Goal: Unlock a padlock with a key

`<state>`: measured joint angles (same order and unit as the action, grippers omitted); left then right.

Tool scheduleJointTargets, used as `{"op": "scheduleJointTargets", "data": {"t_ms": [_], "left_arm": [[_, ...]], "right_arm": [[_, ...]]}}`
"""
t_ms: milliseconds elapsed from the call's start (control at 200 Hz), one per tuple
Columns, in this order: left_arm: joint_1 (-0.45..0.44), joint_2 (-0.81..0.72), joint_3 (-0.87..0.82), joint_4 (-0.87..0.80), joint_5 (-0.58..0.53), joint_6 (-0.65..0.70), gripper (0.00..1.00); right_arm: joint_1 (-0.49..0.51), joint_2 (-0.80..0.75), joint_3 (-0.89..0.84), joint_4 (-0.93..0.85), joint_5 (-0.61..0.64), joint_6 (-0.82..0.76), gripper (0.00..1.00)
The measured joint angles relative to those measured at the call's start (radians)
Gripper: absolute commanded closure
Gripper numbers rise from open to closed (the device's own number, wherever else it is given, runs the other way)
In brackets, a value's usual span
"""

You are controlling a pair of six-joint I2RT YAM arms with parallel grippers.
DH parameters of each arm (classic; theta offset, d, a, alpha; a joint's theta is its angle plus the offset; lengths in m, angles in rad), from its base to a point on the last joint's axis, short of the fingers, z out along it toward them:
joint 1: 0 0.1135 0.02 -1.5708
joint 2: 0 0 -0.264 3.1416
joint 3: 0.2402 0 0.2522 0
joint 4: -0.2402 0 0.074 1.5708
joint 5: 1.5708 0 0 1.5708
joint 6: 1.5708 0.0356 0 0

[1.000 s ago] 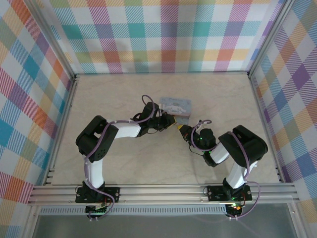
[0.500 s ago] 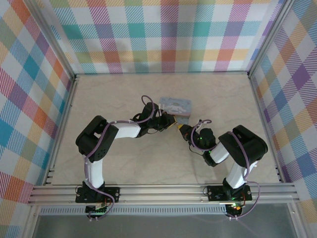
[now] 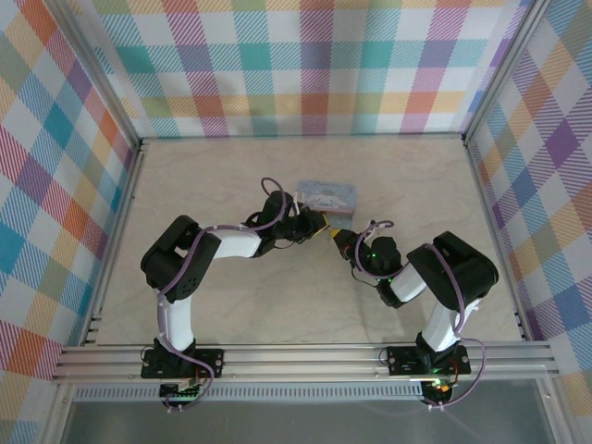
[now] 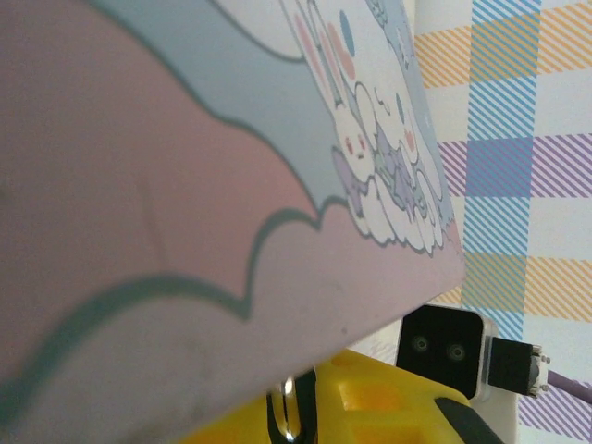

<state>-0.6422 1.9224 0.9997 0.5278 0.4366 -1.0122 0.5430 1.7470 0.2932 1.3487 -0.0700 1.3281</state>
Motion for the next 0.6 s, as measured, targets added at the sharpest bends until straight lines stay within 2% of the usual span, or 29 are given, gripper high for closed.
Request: {"op": "scheduleJointTargets", "data": {"t_ms": [600], "left_arm": [[0.017, 0.000, -0.014, 0.050, 0.000, -0.025, 0.91]], "right_arm": [[0.000, 0.040, 0.040, 0.013, -0.008, 0.081, 1.00]]}}
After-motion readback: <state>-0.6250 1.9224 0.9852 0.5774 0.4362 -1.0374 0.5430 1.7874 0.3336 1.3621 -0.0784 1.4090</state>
